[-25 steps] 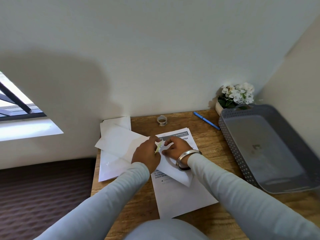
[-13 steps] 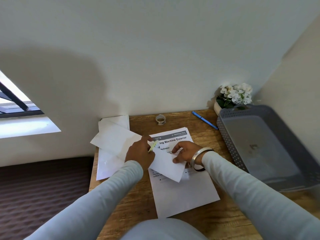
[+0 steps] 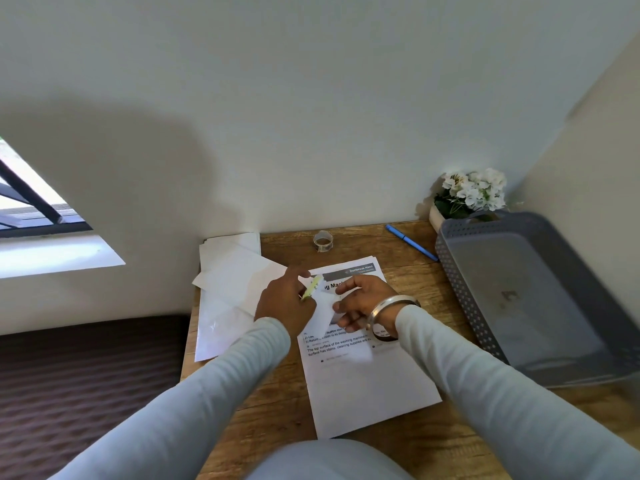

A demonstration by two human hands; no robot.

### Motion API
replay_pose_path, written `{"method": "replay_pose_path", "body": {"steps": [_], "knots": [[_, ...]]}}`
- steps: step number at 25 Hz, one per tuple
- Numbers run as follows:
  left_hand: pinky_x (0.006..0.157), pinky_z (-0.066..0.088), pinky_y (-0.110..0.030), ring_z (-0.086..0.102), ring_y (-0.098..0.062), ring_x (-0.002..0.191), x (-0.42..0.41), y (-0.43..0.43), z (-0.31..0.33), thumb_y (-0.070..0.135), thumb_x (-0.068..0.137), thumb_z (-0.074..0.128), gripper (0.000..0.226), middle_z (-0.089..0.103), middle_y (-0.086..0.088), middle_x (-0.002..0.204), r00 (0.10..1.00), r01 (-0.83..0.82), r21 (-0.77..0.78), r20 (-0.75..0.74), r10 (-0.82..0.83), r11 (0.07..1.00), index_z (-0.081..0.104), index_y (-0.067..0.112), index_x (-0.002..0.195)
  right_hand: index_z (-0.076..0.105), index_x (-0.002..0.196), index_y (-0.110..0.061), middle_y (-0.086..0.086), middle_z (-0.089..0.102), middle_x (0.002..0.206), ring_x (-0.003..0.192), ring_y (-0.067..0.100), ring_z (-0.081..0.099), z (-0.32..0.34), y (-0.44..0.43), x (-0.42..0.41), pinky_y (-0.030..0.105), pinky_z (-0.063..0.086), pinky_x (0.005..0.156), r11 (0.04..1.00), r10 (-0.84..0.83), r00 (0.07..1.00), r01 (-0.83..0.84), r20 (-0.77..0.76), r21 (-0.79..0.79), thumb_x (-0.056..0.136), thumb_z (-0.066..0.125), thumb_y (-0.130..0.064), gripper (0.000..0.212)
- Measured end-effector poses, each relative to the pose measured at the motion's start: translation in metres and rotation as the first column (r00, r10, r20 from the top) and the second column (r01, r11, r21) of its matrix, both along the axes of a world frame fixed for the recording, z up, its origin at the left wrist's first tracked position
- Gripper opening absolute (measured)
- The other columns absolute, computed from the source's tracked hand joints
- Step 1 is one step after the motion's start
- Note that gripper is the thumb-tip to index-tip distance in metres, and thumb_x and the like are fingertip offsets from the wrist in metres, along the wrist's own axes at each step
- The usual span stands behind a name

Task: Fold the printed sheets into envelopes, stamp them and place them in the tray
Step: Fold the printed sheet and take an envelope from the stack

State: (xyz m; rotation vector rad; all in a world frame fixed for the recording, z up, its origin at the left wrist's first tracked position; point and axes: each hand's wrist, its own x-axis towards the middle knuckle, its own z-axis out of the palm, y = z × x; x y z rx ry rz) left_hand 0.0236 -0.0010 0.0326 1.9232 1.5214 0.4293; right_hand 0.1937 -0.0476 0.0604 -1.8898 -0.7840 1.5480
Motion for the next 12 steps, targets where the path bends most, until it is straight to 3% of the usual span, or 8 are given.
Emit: {"method": "replay_pose_path", "body": {"steps": [5, 10, 12], "knots": [[0.070, 0.055, -0.033, 0.063, -0.019, 0.077, 0.007, -0.002, 0.003, 0.021, 0.081, 0.068, 0.039, 0.067, 0.005, 0.091, 0.998, 0.051, 0.028, 0.033, -0.051, 0.998, 0.053, 0.034, 0.115, 0.060, 0.112, -0.006, 0.023, 0.075, 0.089, 0.075, 0.033, 0.073, -0.001, -0.001, -0.002, 0.048, 0.062, 0.076, 0.998, -0.048, 0.998, 0.049, -0.032, 0.026, 0.080, 0.075, 0.009, 0.039], [0.071, 0.055, -0.031, 0.064, -0.014, 0.078, 0.014, -0.005, 0.007, 0.026, 0.081, 0.076, 0.040, 0.067, 0.008, 0.087, 0.993, 0.047, 0.003, 0.110, -0.047, 0.999, 0.055, 0.034, 0.113, 0.060, 0.109, -0.007, 0.019, 0.075, 0.087, 0.064, 0.028, 0.070, -0.001, 0.004, -0.012, 0.036, 0.058, 0.059, 0.991, -0.097, 0.995, 0.099, -0.031, 0.089, 0.079, 0.076, 0.006, 0.036], [0.074, 0.058, -0.036, 0.066, -0.014, 0.079, 0.012, -0.003, 0.008, 0.027, 0.080, 0.078, 0.040, 0.067, 0.010, 0.087, 0.990, 0.029, -0.017, 0.140, -0.027, 0.999, 0.056, 0.035, 0.113, 0.061, 0.107, -0.009, 0.018, 0.075, 0.089, 0.065, 0.027, 0.071, -0.002, 0.005, -0.012, 0.036, 0.058, 0.060, 0.990, -0.106, 0.994, 0.109, -0.034, 0.087, 0.080, 0.077, 0.003, 0.034]]}}
